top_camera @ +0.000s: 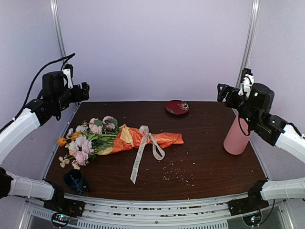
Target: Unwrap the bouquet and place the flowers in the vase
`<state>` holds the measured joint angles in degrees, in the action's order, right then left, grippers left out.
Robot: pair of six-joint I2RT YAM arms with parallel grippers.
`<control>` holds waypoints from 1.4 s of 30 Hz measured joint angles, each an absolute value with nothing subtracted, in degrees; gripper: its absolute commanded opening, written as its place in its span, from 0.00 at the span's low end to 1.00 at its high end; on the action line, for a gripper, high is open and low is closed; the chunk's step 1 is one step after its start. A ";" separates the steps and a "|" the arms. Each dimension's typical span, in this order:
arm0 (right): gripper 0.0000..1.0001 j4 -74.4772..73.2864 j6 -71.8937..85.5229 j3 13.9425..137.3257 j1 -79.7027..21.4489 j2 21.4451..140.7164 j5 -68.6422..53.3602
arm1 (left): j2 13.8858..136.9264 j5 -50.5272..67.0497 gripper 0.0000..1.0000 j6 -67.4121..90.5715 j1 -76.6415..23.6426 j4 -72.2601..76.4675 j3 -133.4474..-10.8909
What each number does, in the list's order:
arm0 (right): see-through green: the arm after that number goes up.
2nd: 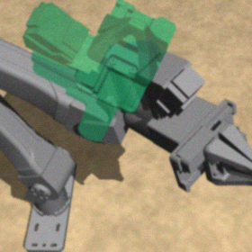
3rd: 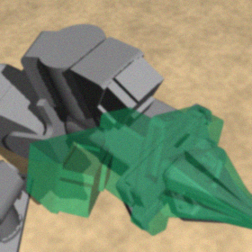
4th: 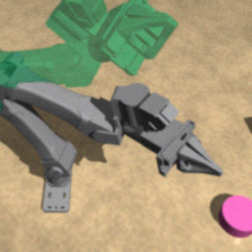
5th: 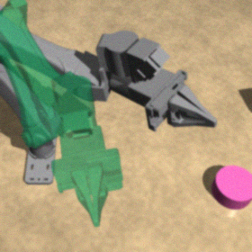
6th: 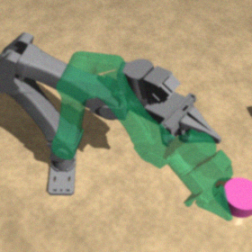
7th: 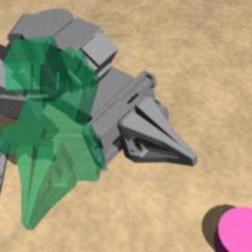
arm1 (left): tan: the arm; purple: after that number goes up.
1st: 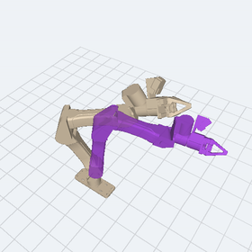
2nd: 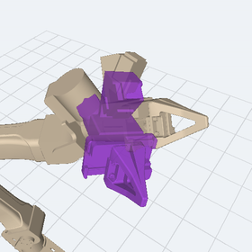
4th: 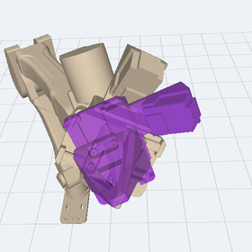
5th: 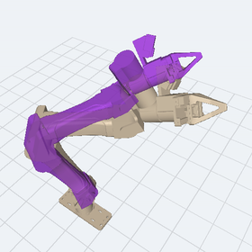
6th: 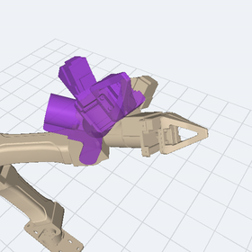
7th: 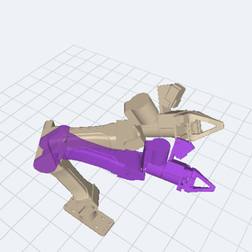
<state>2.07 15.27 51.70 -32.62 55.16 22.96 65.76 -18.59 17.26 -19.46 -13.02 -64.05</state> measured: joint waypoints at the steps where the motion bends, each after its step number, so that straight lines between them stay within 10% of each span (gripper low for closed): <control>1: 1.00 1.67 15.25 51.75 -32.62 55.05 22.96 | 65.76 -18.39 0.98 17.26 -19.31 -13.21 -64.05; 30: 0.92 -18.72 4.38 90.13 -43.62 114.74 4.32 | 73.80 2.68 0.96 18.35 -18.68 -6.24 -56.90; 42: 0.88 -27.11 -4.16 96.53 -47.07 121.89 1.10 | 73.71 4.54 0.96 19.29 -18.68 -7.44 -56.90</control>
